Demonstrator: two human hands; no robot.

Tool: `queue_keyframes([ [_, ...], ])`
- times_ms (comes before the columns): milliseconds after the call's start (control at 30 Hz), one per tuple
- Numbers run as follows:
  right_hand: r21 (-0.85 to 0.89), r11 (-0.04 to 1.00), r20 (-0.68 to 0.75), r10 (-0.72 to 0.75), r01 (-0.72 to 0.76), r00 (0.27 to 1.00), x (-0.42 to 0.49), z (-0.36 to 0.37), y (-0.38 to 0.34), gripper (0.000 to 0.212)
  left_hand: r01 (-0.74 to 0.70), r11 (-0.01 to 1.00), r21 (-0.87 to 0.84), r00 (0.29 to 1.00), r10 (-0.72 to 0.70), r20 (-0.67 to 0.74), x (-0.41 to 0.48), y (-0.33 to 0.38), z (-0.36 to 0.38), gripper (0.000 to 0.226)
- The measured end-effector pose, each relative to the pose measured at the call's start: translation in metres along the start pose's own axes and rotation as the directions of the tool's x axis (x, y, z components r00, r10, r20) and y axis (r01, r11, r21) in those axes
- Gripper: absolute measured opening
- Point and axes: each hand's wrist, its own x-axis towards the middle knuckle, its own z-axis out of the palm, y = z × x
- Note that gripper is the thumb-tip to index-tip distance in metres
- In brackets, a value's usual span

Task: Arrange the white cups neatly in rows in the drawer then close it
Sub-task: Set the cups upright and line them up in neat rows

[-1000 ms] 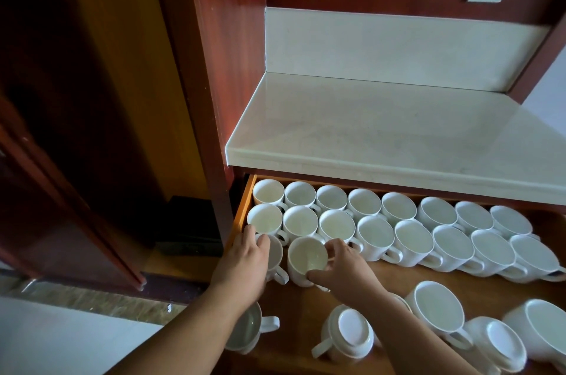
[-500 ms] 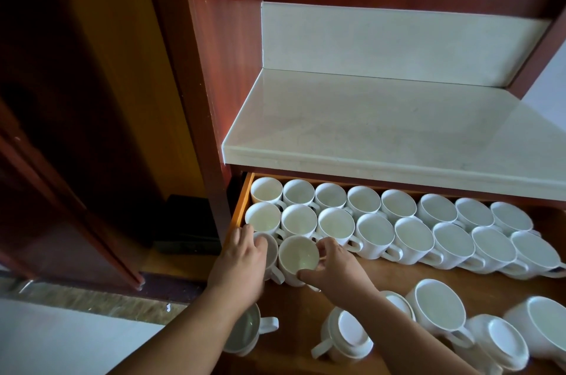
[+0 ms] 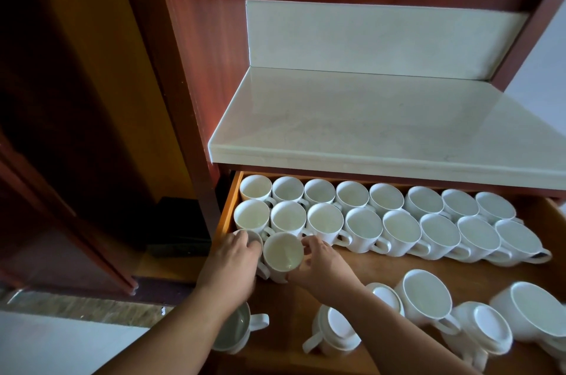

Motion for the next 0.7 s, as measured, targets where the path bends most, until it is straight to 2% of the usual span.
queue_keyframes([
  [133, -0.004, 1.0, 0.048, 0.0, 0.0, 0.999, -0.003, -0.003, 0.002, 0.078, -0.008, 1.0, 0.003, 0.999, 0.008, 0.033, 0.001, 0.0, 0.0, 0.025],
  [400, -0.012, 0.999, 0.05, 0.041, -0.041, 0.998, -0.003, -0.01, -0.002, 0.068, -0.023, 0.999, -0.048, 0.999, 0.025, 0.038, 0.002, -0.002, -0.004, 0.017],
  [500, -0.027, 0.997, -0.012, 0.067, -0.067, 0.998, -0.008, -0.036, -0.002, 0.061, -0.039, 0.993, -0.116, 0.999, 0.034, -0.042, 0.001, 0.002, -0.018, 0.027],
  [567, -0.066, 0.995, -0.067, 0.07, -0.074, 0.995, -0.015, -0.063, 0.001, 0.048, -0.085, 0.975, -0.203, 0.995, 0.075, -0.06, 0.001, 0.014, -0.035, 0.03],
  [633, -0.164, 0.983, -0.06, 0.071, -0.08, 0.996, -0.026, -0.09, 0.009, 0.038, -0.133, 0.929, -0.345, 0.987, 0.154, 0.034, 0.002, 0.035, -0.051, 0.024],
  [700, -0.319, 0.948, 0.047, 0.037, -0.02, 0.998, -0.041, -0.109, 0.021, 0.038, -0.178, 0.888, -0.425, 0.945, 0.274, 0.178, 0.002, 0.061, -0.059, 0.035],
])
